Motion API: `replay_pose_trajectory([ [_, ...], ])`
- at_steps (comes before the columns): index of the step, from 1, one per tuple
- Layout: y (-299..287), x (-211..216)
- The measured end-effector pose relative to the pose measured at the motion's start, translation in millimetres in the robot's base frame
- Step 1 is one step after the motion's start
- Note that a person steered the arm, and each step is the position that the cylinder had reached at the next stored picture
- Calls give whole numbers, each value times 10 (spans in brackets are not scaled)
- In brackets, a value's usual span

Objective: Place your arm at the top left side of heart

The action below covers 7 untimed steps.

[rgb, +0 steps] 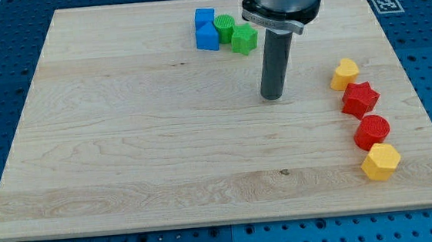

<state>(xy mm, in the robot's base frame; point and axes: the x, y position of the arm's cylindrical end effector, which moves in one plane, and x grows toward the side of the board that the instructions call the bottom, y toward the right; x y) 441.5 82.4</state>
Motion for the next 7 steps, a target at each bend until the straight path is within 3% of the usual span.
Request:
replay_pose_trajectory([
  [3,-1,-394],
  [7,321,-369],
])
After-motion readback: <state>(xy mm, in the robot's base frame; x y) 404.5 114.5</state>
